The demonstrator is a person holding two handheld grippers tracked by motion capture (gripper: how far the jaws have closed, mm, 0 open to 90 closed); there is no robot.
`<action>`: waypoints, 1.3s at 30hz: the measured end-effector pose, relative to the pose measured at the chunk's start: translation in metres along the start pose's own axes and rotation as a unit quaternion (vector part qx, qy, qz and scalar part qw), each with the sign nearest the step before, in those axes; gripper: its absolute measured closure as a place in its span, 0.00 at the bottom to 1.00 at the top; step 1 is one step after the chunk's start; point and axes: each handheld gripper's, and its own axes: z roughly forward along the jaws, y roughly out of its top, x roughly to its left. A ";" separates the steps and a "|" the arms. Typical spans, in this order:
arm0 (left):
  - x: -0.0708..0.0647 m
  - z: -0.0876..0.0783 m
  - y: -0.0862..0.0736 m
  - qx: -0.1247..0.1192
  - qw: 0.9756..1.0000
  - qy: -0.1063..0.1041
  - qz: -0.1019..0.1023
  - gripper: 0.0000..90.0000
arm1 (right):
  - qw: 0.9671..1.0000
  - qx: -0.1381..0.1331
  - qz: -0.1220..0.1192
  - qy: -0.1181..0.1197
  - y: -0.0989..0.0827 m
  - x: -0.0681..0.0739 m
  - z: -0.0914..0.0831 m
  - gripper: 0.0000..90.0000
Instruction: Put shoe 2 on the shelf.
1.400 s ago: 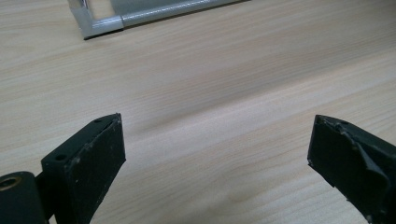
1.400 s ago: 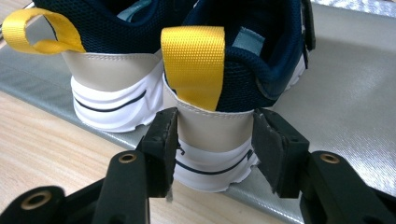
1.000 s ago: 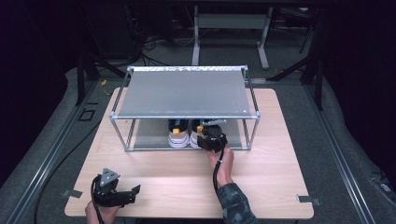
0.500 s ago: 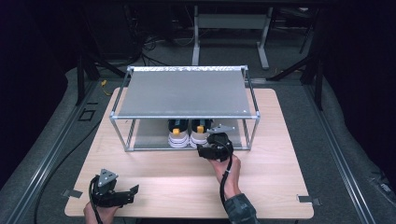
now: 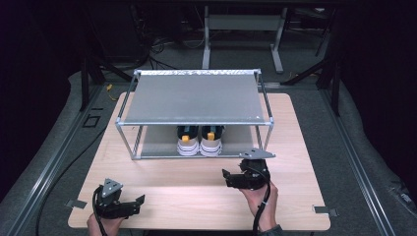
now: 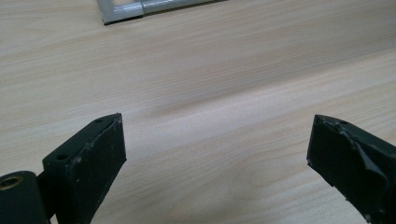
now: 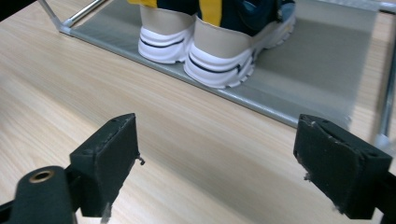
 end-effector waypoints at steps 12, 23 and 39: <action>-0.002 0.001 -0.005 0.008 1.000 0.004 0.010 0.05 | 0.999 0.016 0.023 -0.045 -0.041 -0.026 -0.029 0.04; 0.004 -0.003 -0.011 0.002 1.000 0.015 -0.004 0.06 | 0.995 0.024 0.070 -0.065 -0.078 -0.060 -0.042 0.02; 0.008 -0.004 -0.014 0.004 1.000 0.022 -0.012 0.02 | 0.990 0.035 0.104 -0.092 -0.104 -0.084 -0.053 0.00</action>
